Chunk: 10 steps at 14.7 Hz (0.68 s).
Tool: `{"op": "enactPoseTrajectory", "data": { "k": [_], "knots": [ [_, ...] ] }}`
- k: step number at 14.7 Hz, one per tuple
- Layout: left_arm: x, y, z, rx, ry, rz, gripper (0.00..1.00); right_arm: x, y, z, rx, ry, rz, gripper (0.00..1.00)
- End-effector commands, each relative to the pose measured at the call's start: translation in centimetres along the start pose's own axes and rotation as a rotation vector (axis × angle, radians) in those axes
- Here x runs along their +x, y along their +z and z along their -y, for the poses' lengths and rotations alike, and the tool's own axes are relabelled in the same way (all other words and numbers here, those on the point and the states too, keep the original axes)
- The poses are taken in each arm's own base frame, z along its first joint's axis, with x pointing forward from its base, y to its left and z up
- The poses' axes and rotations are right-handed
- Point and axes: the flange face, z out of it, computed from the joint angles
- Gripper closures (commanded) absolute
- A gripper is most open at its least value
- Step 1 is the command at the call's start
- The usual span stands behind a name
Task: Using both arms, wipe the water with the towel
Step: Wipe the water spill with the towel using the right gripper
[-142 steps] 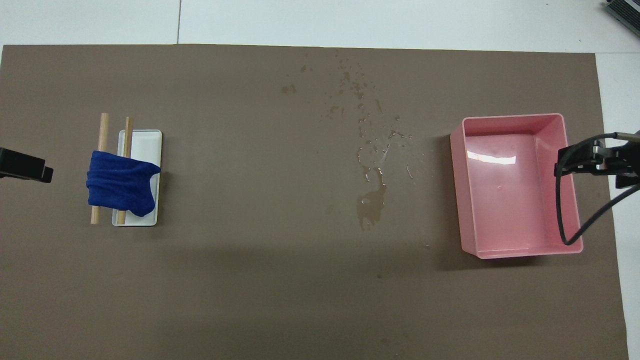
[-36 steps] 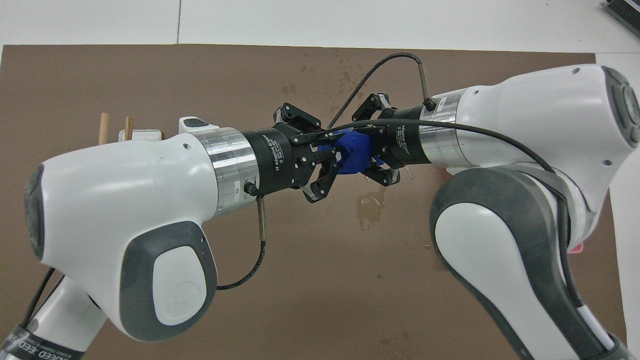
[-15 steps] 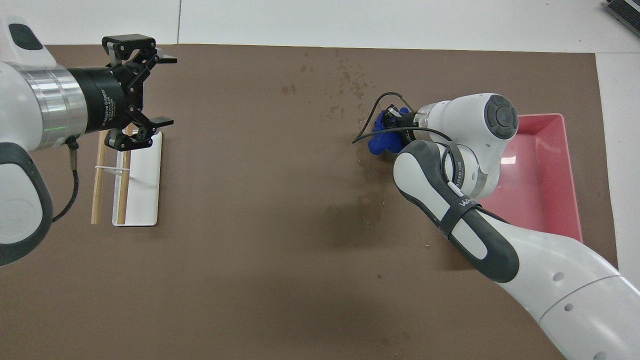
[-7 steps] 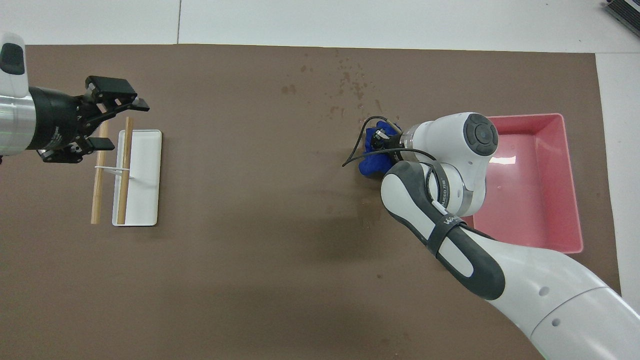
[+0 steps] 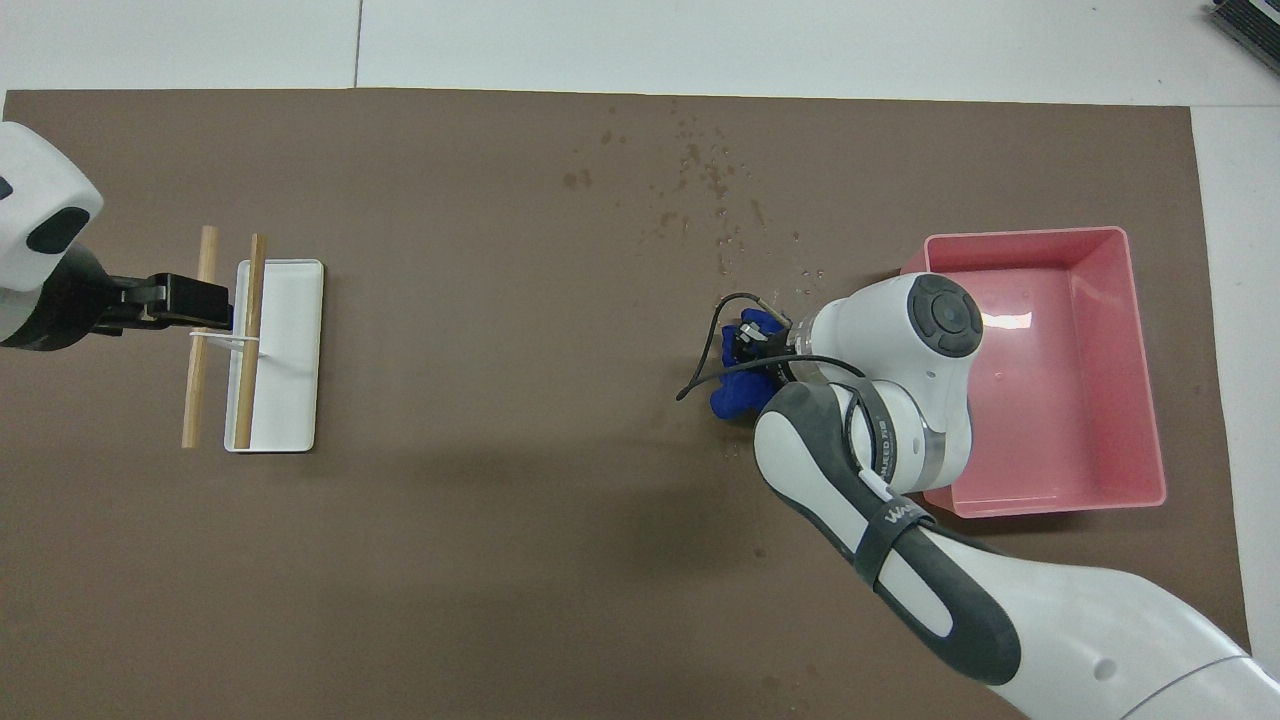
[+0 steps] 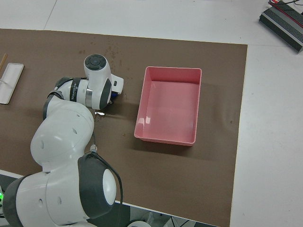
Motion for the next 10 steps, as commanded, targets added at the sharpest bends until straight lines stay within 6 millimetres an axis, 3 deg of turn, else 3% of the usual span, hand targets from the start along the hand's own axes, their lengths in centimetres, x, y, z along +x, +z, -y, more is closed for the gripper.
{"op": "enactPoseTrajectory", "data": {
  "k": [1, 2, 3, 4, 8, 10],
  "knots": [
    [0.1, -1.2, 0.5, 0.024, 0.09, 0.038, 0.0, -6.2, 2.3, -3.3, -0.122, 0.052, 0.04, 1.0],
    [-0.1, -1.2, 1.0, 0.017, 0.103, 0.039, 0.0, -8.1, 2.4, -3.4, -0.143, 0.061, 0.047, 1.0],
    [-0.2, -0.8, 2.7, 0.015, 0.099, 0.044, 0.0, -10.1, 2.8, -3.3, -0.158, 0.074, 0.048, 1.0],
    [-0.1, -0.8, 2.9, 0.007, 0.105, 0.042, 0.0, -11.5, 3.0, -3.6, -0.169, 0.098, 0.045, 1.0],
    [-1.1, -0.7, 3.5, 0.006, 0.082, 0.05, 0.0, -14.6, 2.0, -4.0, -0.19, 0.109, 0.05, 1.0],
    [-1.0, -0.8, 4.1, 0.008, 0.073, 0.043, 0.0, -14.5, 2.1, -4.6, -0.191, 0.092, 0.046, 1.0]
  ]
}}
